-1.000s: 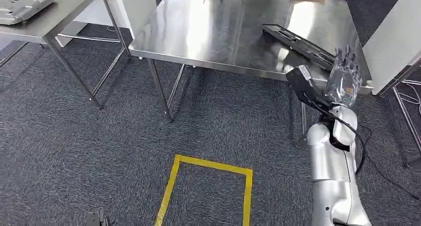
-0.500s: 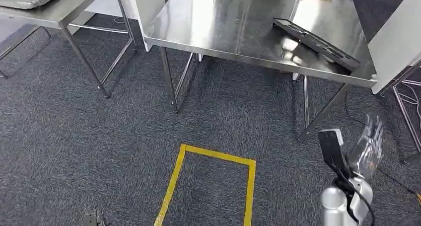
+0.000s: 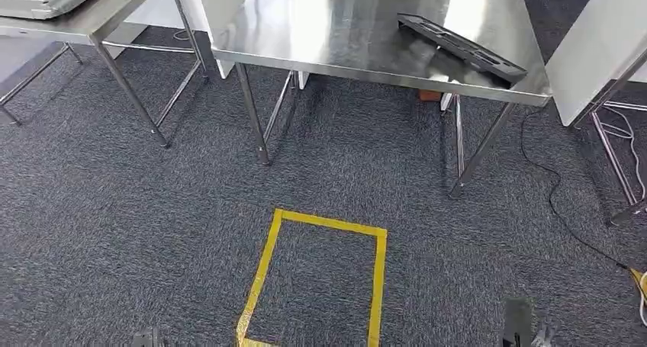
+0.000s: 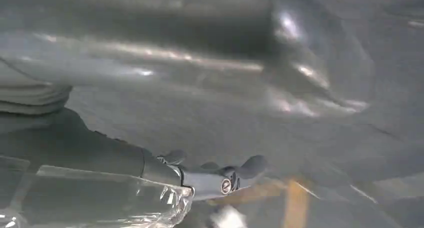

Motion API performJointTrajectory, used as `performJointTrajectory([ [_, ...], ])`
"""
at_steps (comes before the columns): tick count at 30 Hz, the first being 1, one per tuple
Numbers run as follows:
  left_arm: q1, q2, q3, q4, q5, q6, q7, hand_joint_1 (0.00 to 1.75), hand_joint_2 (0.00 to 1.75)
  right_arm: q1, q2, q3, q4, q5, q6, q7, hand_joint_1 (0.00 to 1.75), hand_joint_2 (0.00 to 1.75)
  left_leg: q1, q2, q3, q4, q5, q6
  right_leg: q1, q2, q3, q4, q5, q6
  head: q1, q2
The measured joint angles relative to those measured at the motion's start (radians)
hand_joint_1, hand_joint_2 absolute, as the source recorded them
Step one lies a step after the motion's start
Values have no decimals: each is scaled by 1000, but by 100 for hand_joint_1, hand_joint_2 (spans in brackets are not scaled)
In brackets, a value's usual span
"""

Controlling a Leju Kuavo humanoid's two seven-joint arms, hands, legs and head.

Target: Take the parts from the cabinet and place them on the table.

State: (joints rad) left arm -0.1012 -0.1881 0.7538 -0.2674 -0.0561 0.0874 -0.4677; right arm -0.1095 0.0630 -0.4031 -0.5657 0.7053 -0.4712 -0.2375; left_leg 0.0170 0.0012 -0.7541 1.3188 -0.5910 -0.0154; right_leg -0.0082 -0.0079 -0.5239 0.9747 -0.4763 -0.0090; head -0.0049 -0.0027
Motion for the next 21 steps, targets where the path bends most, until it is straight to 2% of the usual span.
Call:
performJointTrajectory([
  [1, 1, 1, 2, 0, 5, 0, -1, 0, 0, 3, -3, -11, 43, 1, 13, 25, 0, 0, 0, 0, 15, 14, 20, 1, 1, 0, -12, 3, 8, 3, 0, 0],
  [2, 3, 2, 3, 0, 5, 2, -2, 0, 0, 7, -5, -22, 84, 1, 32, 47, 0, 0, 0, 0, 49, -14, 50, 4, 2, -1, -25, 7, 14, 6, 0, 0],
  [3, 4, 3, 3, 1, 7, 3, -3, 0, 0, 13, -8, -33, 125, 1, 56, 69, 0, 0, 0, 0, 114, -93, 79, 9, 3, -1, -36, 12, 19, 9, 0, 0],
  [4, 4, 5, 3, 1, 8, 6, -3, 0, 0, 18, -9, -40, 155, 1, 75, 90, 0, 0, -1, -1, 193, -200, 90, 16, 4, -1, -44, 16, 24, 11, -1, 0],
  [5, 2, 9, 3, 1, 9, 7, -3, 0, 0, 23, -8, -46, 182, 0, 99, 108, 0, 0, -4, -7, 255, -286, 67, 25, 4, -1, -49, 21, 27, 16, 0, 0],
  [6, 1, 10, 3, 1, 13, 8, -4, 0, 0, 28, -7, -53, 208, -6, 127, 125, 0, 0, -7, -6, 272, -324, 61, 29, 11, -2, -55, 24, 32, 23, 1, 0],
  [7, 2, 10, 3, 2, 15, 8, -6, 0, 0, 31, -7, -58, 227, -12, 146, 138, 0, 0, -11, -5, 268, -320, 67, 34, 8, -3, -54, 22, 39, 33, 2, 0],
  [8, 3, 10, 3, 4, 15, 9, -8, 0, 0, 33, -7, -68, 247, -20, 168, 153, 0, 0, -15, -5, 265, -321, 69, 37, 5, -3, -56, 21, 46, 38, -1, 0],
  [9, 4, 10, 3, 7, 16, 10, -9, 0, 0, 37, -6, -76, 266, -26, 184, 171, 0, 0, -17, -4, 262, -322, 75, 47, 5, -2, -56, 19, 52, 45, 1, 0],
  [10, 4, 8, 3, 10, 17, 10, -10, 0, 0, 42, -5, -82, 281, -26, 192, 180, 0, 0, -5, 0, 248, -338, 92, 59, 15, 0, -63, 25, 51, 52, 0, 0],
  [11, 3, 9, 4, 12, 17, 10, -11, 0, 0, 45, -4, -86, 292, -27, 200, 188, 0, 0, -9, 5, 247, -338, 102, 64, 6, 3, -78, 45, 22, 50, 0, 0],
  [12, 2, 10, 4, 13, 17, 10, -12, 0, 0, 48, -2, -89, 304, -27, 208, 198, 0, 0, -7, 4, 232, -339, 111, 74, 7, 5, -104, 101, -32, 40, 8, 0],
  [14, 5, 9, 4, 16, 17, 11, -13, 0, 0, 48, -1, -97, 320, -29, 218, 208, 0, 0, -9, 7, 205, -339, 131, 74, 0, 5, -145, 246, -123, 35, 9, 0],
  [15, 5, 9, 4, 17, 17, 11, -13, 0, 0, 48, 1, -98, 327, -29, 221, 212, 0, 0, -9, 8, 190, -338, 140, 73, -3, 5, -154, 303, -143, 40, 10, 0],
  [16, 5, 9, 4, 18, 17, 11, -13, 0, 0, 48, 2, -99, 332, -29, 223, 213, 0, 0, -8, 10, 178, -337, 150, 71, -5, 5, -145, 321, -134, 50, 10, 0],
  [17, 5, 8, 4, 20, 17, 13, -15, 0, 0, 48, 3, -100, 338, -29, 227, 215, 0, 0, -8, 11, 168, -337, 159, 68, -8, 5, -118, 302, -108, 67, 10, 0],
  [18, 5, 6, 4, 24, 17, 18, -15, 0, 0, 48, 3, -103, 342, -29, 232, 217, 0, 0, -7, 11, 155, -336, 167, 64, -12, 5, -65, 234, -68, 84, 10, 0],
  [19, 5, 5, 4, 25, 17, 17, -16, 0, 0, 47, 4, -103, 343, -29, 234, 219, 0, 0, -6, 11, 148, -336, 174, 60, -16, 5, -9, 154, -44, 92, 10, 0],
  [20, 5, 2, 4, 26, 17, 16, -18, 0, 0, 47, 6, -103, 345, -27, 235, 223, 0, 0, -7, 11, 144, -336, 180, 53, -19, 5, 63, 48, -41, 90, 11, 0],
  [21, 5, 0, 4, 27, 16, 16, -19, 0, 0, 45, 7, -103, 346, -24, 237, 225, 0, 0, -11, 11, 137, -334, 185, 45, -11, 5, 115, -29, -64, 80, 11, 0],
])
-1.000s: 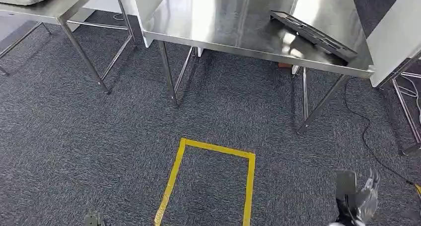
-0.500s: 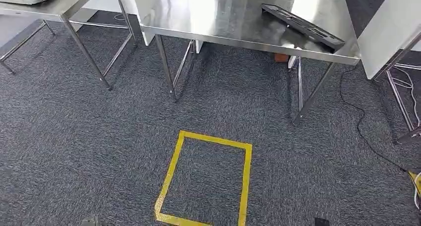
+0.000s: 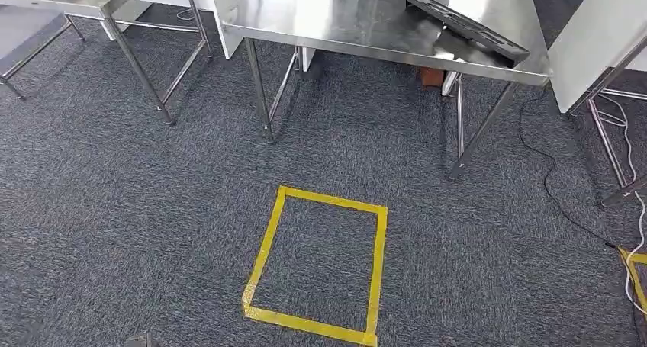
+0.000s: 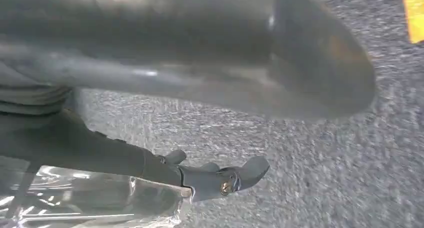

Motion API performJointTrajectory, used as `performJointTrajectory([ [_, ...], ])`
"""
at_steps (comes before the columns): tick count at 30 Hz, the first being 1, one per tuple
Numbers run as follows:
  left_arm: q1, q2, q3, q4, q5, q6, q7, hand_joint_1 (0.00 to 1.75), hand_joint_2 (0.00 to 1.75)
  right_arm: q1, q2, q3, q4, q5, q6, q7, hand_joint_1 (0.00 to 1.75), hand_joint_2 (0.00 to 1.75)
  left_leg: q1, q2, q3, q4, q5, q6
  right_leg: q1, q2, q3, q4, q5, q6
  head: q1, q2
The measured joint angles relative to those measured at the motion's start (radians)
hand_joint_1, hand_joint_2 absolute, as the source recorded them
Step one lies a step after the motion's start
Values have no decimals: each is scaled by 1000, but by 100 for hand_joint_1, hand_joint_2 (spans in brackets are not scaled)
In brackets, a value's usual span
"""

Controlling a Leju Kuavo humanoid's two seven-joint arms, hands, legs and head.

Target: Take the parts from the cabinet and place them on the table.

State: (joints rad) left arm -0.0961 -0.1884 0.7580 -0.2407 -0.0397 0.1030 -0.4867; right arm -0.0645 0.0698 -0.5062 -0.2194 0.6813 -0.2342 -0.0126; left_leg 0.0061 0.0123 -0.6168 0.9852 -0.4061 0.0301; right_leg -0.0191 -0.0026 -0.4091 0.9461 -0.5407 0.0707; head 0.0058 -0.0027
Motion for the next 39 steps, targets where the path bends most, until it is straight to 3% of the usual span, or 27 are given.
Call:
performJointTrajectory([
  [1, 0, -1, 0, 2, -1, 0, 0, 0, 0, 0, 0, 0, 1, 1, 1, 2, 0, 0, 1, 2, 1, 0, 8, -6, 7, 2, 2, -17, -6, -11, -4, 0],
  [3, 0, -2, 0, 5, -1, 0, -2, 0, 0, 3, 0, 0, 7, 1, 1, 7, 0, 0, 5, 2, 2, -3, 20, -18, 8, 2, -19, -8, -3, -18, -5, 0],
  [4, 1, -2, 0, 6, -1, 0, -2, 0, 0, 3, 0, 0, 8, 1, 2, 7, 0, 0, 5, 1, 2, -3, 23, -25, 5, 1, -22, -12, 4, -30, -5, 0],
  [5, 1, -1, 0, 7, -1, 0, -2, 0, 0, 2, 2, -1, 9, 2, 3, 8, 0, 0, 10, -5, -10, 15, -2, -29, -7, -5, -21, -15, 12, -45, -5, 0],
  [7, 2, -2, 0, 7, -1, 0, -2, 0, 0, 2, 0, -1, 9, 5, 7, 8, 0, 0, 12, -9, -53, 133, -99, -36, -2, -11, -28, -14, 22, -65, -14, 0],
  [9, 5, -1, 0, 11, -1, -3, 1, 0, 0, 4, 0, -1, 11, 11, 21, 8, 0, 0, 12, -12, -110, 297, -172, -43, 5, -22, -41, -12, 26, -72, -13, 0],
  [10, 8, -1, 0, 13, -1, -3, 3, 0, 0, 4, 0, -1, 12, 14, 28, 9, 0, 0, 12, -12, -116, 333, -173, -43, 7, -29, -45, -9, 27, -71, -13, 0],
  [11, 10, -1, 0, 14, 0, -3, 5, 0, 0, 5, 0, -1, 13, 19, 32, 11, 0, 0, 13, -11, -98, 315, -154, -43, 7, -35, -47, -6, 27, -71, -13, 0],
  [13, 12, -1, 0, 15, 0, -3, 10, 0, 0, 4, 1, 1, 14, 34, 37, 20, 0, 0, 14, 3, 6, 147, -73, -39, 6, -49, -40, 6, 24, -70, -14, 0],
  [14, 12, -1, 0, 15, 0, -3, 11, 0, 0, 4, 2, 2, 14, 39, 38, 22, 0, 0, 13, 30, 53, 61, -47, -34, 8, -53, -42, 12, 19, -64, -14, 0],
  [15, 11, -3, 0, 16, -1, -3, 13, 0, 0, 5, 1, 2, 15, 42, 39, 24, 0, 0, 2, 62, 71, 41, -66, -31, 18, -60, -56, 14, 18, -61, -14, 0],
  [16, 12, -3, 0, 16, -1, -5, 13, 0, 0, 5, 3, 3, 16, 45, 40, 26, 0, 0, -1, 60, 63, 38, -59, -18, 20, -67, -55, 16, 18, -60, -12, 0],
  [17, 13, -3, 0, 17, -1, -5, 14, 0, 0, 4, 3, 3, 16, 47, 40, 27, 0, 0, -1, 47, 59, 32, -63, -17, 24, -77, -50, 18, 16, -56, -9, 0],
  [19, 14, -3, 0, 21, -2, -5, 19, 0, 0, 3, 5, 5, 16, 48, 42, 32, 0, 0, -1, 23, 54, 19, -64, -2, 30, -96, -52, 19, 17, -49, -8, 0],
  [20, 17, -7, -1, 22, -3, -5, 22, 0, 0, 3, 5, 5, 16, 49, 42, 33, 0, 0, 6, 14, 58, 10, -57, 8, 22, -82, -63, 30, 2, -44, -12, 0],
  [22, 17, -8, -1, 23, -4, -4, 26, 0, 0, 4, 10, 6, 18, 50, 44, 34, 0, 0, 6, -2, 50, 8, -50, 20, 17, -21, -111, 140, -58, -52, -3, 0],
  [24, 19, -9, -1, 24, -7, -3, 29, 0, 0, 8, 10, 6, 21, 52, 46, 38, 0, 0, 5, -25, 41, 8, -44, 26, 12, -5, -193, 313, -121, -53, -3, 0],
  [25, 21, -10, -1, 26, -7, 2, 32, 0, 0, 10, 11, 6, 21, 52, 46, 38, 0, 0, 4, -37, 40, 8, -42, 26, 12, -4, -212, 354, -125, -46, -3, 0],
  [26, 25, -10, -1, 27, -8, 2, 33, 0, 0, 12, 11, 6, 22, 52, 47, 40, 0, 0, 4, -48, 40, 9, -40, 24, 10, -2, -207, 341, -111, -37, -2, 0],
  [28, 28, -12, -1, 30, -10, 10, 39, 0, 0, 12, 11, 6, 22, 55, 48, 41, 0, 0, 4, -72, 40, 10, -36, 19, 6, 6, -135, 188, -36, -15, -3, 0],
  [29, 28, -14, -2, 30, -10, 14, 42, 0, 0, 12, 11, 6, 22, 56, 48, 41, 0, 0, 5, -85, 40, 10, -34, 15, 1, 29, -89, 89, 4, -10, -2, 0],
  [30, 28, -15, -1, 30, -10, 15, 44, 0, 0, 13, 12, 6, 23, 58, 50, 41, 0, 0, 2, -95, 35, 13, -30, 8, -4, 96, -68, 29, 13, -14, 0, 0],
  [34, 37, -18, -1, 31, -9, 25, 47, 0, 0, 13, 16, 9, 26, 63, 57, 41, 0, 0, 4, -133, 20, 11, -15, -19, 4, 56, -69, 30, 25, -37, -2, 0],
  [35, 39, -18, -1, 31, -9, 29, 48, 0, 0, 13, 20, 10, 26, 66, 58, 41, 0, 0, 7, -111, 14, 22, -23, -21, -14, 43, -70, 23, 33, -49, -2, 0],
  [36, 40, -18, -1, 31, -8, 32, 48, 0, 0, 12, 19, 10, 26, 66, 58, 41, 0, 0, 3, -57, 1, 51, -53, -25, -10, 31, -72, 24, 37, -59, -6, 0],
  [37, 39, -19, -1, 31, -7, 33, 49, 0, 0, 15, 19, 10, 26, 67, 58, 41, 0, 0, 5, -32, -26, 113, -97, -31, -7, 16, -73, 24, 37, -63, -13, 0],
  [39, 39, -19, -2, 31, -7, 32, 50, 0, 0, 21, 21, 10, 26, 67, 59, 41, 0, 0, 8, -20, -100, 287, -180, -41, -2, -18, -77, 25, 37, -63, -12, 0],
])
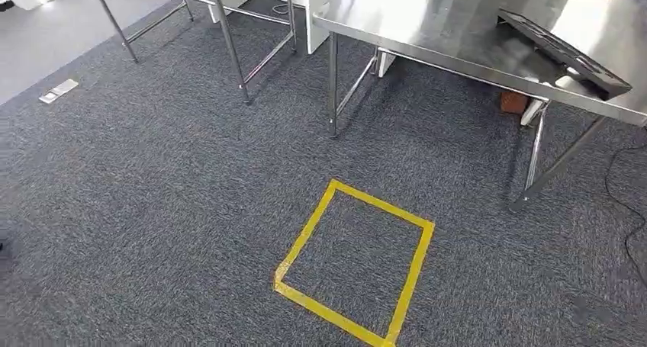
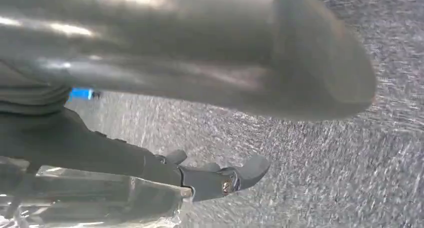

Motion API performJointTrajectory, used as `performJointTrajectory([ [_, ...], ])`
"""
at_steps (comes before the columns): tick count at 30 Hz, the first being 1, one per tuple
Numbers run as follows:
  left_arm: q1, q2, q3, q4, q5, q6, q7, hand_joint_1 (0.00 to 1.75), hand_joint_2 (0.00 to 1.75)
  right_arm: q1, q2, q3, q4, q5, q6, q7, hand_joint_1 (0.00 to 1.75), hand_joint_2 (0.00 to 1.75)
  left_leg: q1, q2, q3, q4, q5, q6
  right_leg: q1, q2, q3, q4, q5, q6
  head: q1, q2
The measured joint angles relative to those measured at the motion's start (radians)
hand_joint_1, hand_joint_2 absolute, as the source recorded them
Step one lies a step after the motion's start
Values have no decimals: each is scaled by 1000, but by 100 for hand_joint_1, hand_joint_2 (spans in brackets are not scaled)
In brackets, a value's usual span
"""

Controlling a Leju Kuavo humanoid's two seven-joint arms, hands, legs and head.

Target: Take the parts from the cabinet and place them on the table.

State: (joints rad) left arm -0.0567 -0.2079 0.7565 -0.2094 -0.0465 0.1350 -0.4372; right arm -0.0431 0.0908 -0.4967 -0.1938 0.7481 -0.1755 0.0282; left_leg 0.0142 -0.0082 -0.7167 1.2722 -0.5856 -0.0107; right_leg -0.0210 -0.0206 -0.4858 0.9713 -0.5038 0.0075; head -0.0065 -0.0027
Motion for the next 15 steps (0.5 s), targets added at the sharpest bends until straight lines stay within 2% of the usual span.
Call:
performJointTrajectory([
  [1, 1, -1, 0, 0, 0, 0, 0, 0, 0, 1, 0, 0, 0, 0, 0, 0, 0, 0, 1, 2, -20, 52, -13, -4, 1, -15, -2, 1, 0, 0, 0, 0],
  [2, 4, -1, 0, 0, 1, 0, 0, 0, 0, 0, 1, 0, 0, 0, 0, 0, 0, 0, 3, 4, -13, 49, -3, -5, 1, -29, -4, 1, 0, 0, 0, 0],
  [3, 6, 0, 0, 0, 1, 0, 0, 0, 0, -1, 2, 0, 0, 0, 0, 0, 0, 0, 6, 8, 17, 2, 25, -6, 0, -40, -6, 1, -1, 1, 0, 0],
  [4, 6, 0, 0, 0, 1, 0, 1, 0, 0, -2, 3, 0, 0, 0, 0, 0, 0, 0, 9, 18, 76, -97, 70, -7, -1, -54, -5, 2, -2, 0, 0, 0],
  [5, 5, 1, 0, 0, 1, 0, 1, 0, 0, -3, 4, 0, 0, 0, 0, 0, 0, 0, 10, 39, 132, -192, 102, -6, -1, -64, -3, 3, -5, 2, 0, 0],
  [6, 2, 2, 0, 0, 1, 0, 1, 0, 0, -5, 4, 0, 0, 0, 0, 0, 0, 0, 9, 87, 169, -261, 101, -5, 3, -73, 8, 7, -7, 7, 0, 0],
  [7, -1, 0, 0, 0, 1, 0, 1, 0, 0, -3, 3, 0, 0, 0, 0, 0, 0, 0, 3, 82, 169, -263, 106, 7, 16, -78, -5, 10, -12, 15, 1, 0],
  [8, -1, 0, 0, 0, 2, 2, 1, 0, 0, -5, 3, 0, 0, 1, 0, 0, 0, 0, -2, 67, 164, -261, 107, 15, 15, -85, -1, 9, -11, 19, 8, 0],
  [10, 3, -1, 0, 0, 4, 3, 1, 0, 0, -10, 5, 1, 0, 6, 0, -4, 0, 0, -13, 51, 155, -261, 111, 29, 14, -102, 9, 4, -5, 31, 7, 0],
  [11, 3, -3, 0, 0, 5, 3, 1, 0, 0, -10, 7, 3, 0, 9, 0, -5, 0, 0, -7, 39, 158, -273, 123, 45, 12, -103, 7, 6, -10, 38, 8, 0],
  [12, 5, -4, 1, 0, 7, 4, 1, 0, 0, -11, 7, 5, 0, 14, 1, -6, 0, 0, -4, 31, 155, -277, 128, 54, 5, -48, -6, 31, -31, 39, 11, 0],
  [13, 3, -4, 1, 0, 8, 7, 1, 0, 0, -9, 10, 8, 0, 16, 3, -8, 0, 0, -3, 20, 149, -277, 133, 61, 4, -11, -33, 90, -68, 32, 12, 0],
  [14, 2, -7, 1, 0, 10, 13, 1, 0, 0, -7, 12, 11, 0, 18, 6, -9, 0, 0, -4, 9, 144, -277, 136, 65, 4, 5, -69, 170, -105, 27, 12, 0],
  [15, 2, -8, 1, 0, 10, 18, 0, 0, 0, -6, 13, 13, 1, 19, 8, -9, 0, 0, -6, -5, 139, -277, 138, 68, 4, 11, -109, 254, -138, 24, 11, 0],
])
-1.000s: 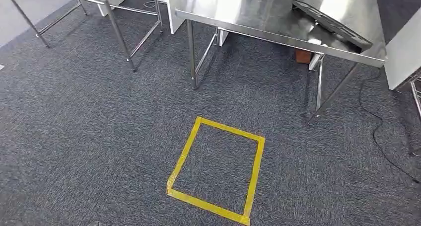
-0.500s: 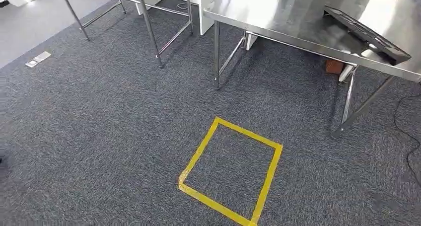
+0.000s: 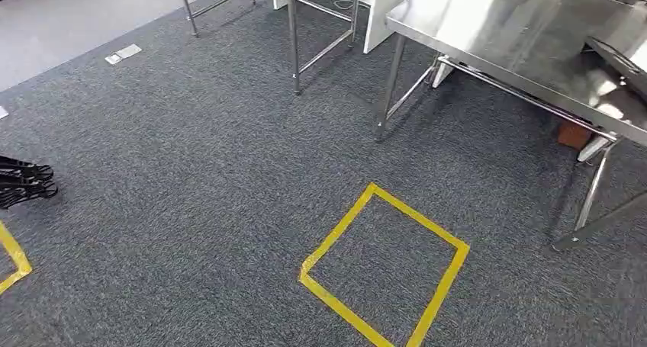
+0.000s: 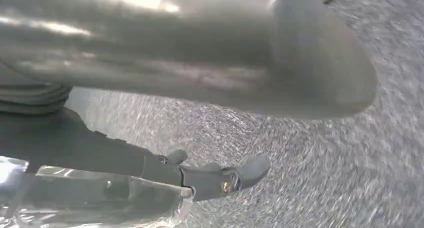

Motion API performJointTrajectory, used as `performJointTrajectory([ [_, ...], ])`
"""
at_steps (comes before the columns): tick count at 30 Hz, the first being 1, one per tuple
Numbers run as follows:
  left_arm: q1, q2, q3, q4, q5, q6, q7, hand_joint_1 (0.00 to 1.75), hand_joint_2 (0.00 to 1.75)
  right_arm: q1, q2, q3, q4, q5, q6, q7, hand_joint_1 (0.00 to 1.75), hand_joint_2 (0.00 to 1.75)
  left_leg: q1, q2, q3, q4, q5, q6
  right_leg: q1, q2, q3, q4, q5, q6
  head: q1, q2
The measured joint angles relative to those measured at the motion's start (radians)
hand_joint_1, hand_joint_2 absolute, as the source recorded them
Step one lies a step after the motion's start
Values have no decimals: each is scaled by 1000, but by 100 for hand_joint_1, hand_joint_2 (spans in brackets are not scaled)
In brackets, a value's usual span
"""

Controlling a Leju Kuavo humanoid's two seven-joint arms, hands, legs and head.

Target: Take the parts from the cabinet and place them on the table.

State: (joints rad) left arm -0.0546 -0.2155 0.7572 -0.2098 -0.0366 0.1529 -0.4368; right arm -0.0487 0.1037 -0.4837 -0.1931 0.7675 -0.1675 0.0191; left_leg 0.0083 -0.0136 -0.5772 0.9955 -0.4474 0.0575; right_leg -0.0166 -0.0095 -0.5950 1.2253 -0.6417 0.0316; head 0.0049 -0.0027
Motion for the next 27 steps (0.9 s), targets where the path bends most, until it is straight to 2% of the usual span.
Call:
performJointTrajectory([
  [1, 2, -1, 0, 0, 2, 3, 0, 0, 0, 2, 0, 3, 0, 4, 2, -1, 0, 0, -2, -14, -4, 0, 3, 2, 2, 4, -30, 64, -18, 2, 2, 0],
  [2, 3, -3, 0, 0, 4, 6, 0, 0, 0, 3, 0, 5, 0, 8, 3, -3, 0, 0, -3, -28, -5, 1, 5, 2, 2, 6, -37, 81, -14, 7, 0, 0],
  [3, 5, -5, 0, 0, 5, 12, 5, 0, 0, 4, 0, 6, 0, 11, 4, -8, 0, 0, -4, -44, -6, 1, 7, 1, 2, 6, -17, 44, 8, 16, 2, 0],
  [4, 5, -7, 0, 0, 5, 18, 15, 0, 0, 3, 0, 8, 0, 16, 5, -12, 0, 0, -4, -61, -6, 1, 10, -2, 3, 12, 25, -39, 47, 25, 1, 0],
  [5, 5, -8, 0, 0, 5, 19, 27, 0, 0, 2, 0, 11, 0, 18, 6, -14, 0, 0, -4, -76, -6, 2, 12, -6, 1, 30, 70, -134, 86, 30, 2, 0],
  [6, 4, -11, 0, 0, 5, 21, 42, 0, 0, 2, 0, 13, 0, 24, 11, -18, 0, 0, -4, -87, -7, 2, 15, -9, -2, 78, 108, -214, 112, 28, 2, 0],
  [7, 3, -14, 0, 0, 4, 20, 62, 0, 0, 3, 0, 14, 0, 32, 17, -28, 0, 0, -12, -100, -13, 9, 16, -14, 1, 117, 117, -251, 113, 19, 2, 0],
  [8, 4, -16, 0, 0, -1, 19, 78, 0, 0, 3, 1, 18, 0, 40, 24, -38, 0, 0, -10, -107, -16, 8, 19, -19, -2, 99, 112, -249, 117, 12, -2, 0],
  [10, 11, -21, 0, 2, -10, 13, 107, 0, 0, 2, 5, 32, 0, 60, 29, -56, 0, 0, -1, -130, -22, 2, 27, -35, 8, 79, 112, -246, 119, -1, 0, 0],
  [11, 14, -22, 0, 4, -18, 10, 116, 0, 0, -1, 7, 37, 0, 69, 29, -60, 0, 0, -4, -145, -28, 2, 31, -44, 0, 65, 121, -255, 128, -12, 1, 0],
  [12, 16, -23, -3, 6, -30, 1, 128, 0, 0, -3, 10, 44, 0, 77, 32, -62, 0, 0, -4, -91, -39, 26, 11, -43, -9, 45, 124, -259, 134, -23, 0, 0],
  [13, 16, -23, -6, 6, -37, -9, 136, 0, 0, -1, 12, 49, 0, 85, 35, -63, 0, 0, -5, -49, -55, 64, -22, -45, -8, 36, 122, -259, 136, -28, -5, 0],
  [14, 15, -22, -9, 7, -43, -27, 147, 0, 0, 3, 13, 57, 0, 98, 42, -63, 0, 0, -3, -16, -90, 143, -70, -51, -5, 17, 122, -259, 136, -32, -11, 0],
  [15, 15, -20, -12, 7, -47, -46, 162, 0, 0, 7, 16, 65, 0, 112, 46, -63, 0, 0, 1, -3, -130, 230, -110, -57, -2, -3, 121, -259, 136, -33, -8, 0],
  [16, 15, -19, -13, 8, -51, -63, 176, 0, 0, 8, 17, 72, 0, 123, 49, -63, 0, 0, 5, 2, -162, 299, -134, -62, -1, -20, 118, -258, 135, -34, -10, 0],
  [17, 17, -20, -16, 8, -63, -81, 196, 0, 0, 9, 18, 81, 0, 134, 53, -61, 0, 0, 9, 7, -175, 329, -136, -66, -1, -37, 117, -258, 135, -33, -9, 0],
  [18, 19, -20, -22, 9, -71, -92, 208, 0, 0, 7, 19, 88, 0, 140, 55, -61, 0, 0, 13, 11, -162, 309, -117, -70, -1, -50, 110, -258, 135, -33, -10, 0],
  [19, 20, -20, -32, 10, -79, -103, 217, 0, 0, 5, 22, 95, 0, 143, 61, -60, 0, 0, 18, 18, -119, 237, -78, -73, -2, -63, 111, -258, 133, -30, -11, 0],
  [20, 20, -20, -36, 10, -82, -112, 220, 0, 0, 4, 23, 100, 0, 150, 69, -59, 0, 0, 22, 34, -65, 144, -44, -76, -5, -75, 112, -257, 129, -26, -9, 0],
  [21, 17, -21, -40, 10, -89, -124, 221, 0, 0, 2, 23, 108, 0, 156, 75, -54, 0, 0, 24, 76, -3, 48, -19, -79, -4, -85, 120, -252, 125, -19, -11, 0],
  [22, 13, -25, -47, 10, -89, -130, 222, 0, 0, 3, 20, 112, 0, 161, 77, -49, 0, 0, 19, 110, 13, 22, -25, -75, 8, -93, 113, -247, 118, -10, -14, 0],
  [23, 11, -26, -50, 10, -87, -133, 223, 0, 0, 2, 20, 116, 0, 165, 78, -47, 0, 0, 17, 87, 10, 21, -22, -66, 11, -101, 117, -247, 115, -3, -2, 0],
  [24, 11, -27, -53, 10, -81, -136, 224, 0, 0, -1, 19, 120, 0, 166, 78, -45, 0, 0, 11, 78, 7, 23, -25, -59, 10, -110, 120, -249, 114, 1, 1, 0],
  [26, 14, -27, -55, 12, -70, -144, 225, 0, 0, -5, 19, 126, 0, 169, 84, -42, 0, 0, 2, 56, 0, 18, -18, -42, 10, -131, 137, -253, 117, 13, 0, 0],
  [27, 15, -27, -55, 12, -64, -145, 225, 0, 0, -6, 19, 130, 0, 172, 88, -41, 0, 0, 12, 44, 5, 8, -8, -28, 0, -119, 126, -244, 105, 18, 0, 0],
])
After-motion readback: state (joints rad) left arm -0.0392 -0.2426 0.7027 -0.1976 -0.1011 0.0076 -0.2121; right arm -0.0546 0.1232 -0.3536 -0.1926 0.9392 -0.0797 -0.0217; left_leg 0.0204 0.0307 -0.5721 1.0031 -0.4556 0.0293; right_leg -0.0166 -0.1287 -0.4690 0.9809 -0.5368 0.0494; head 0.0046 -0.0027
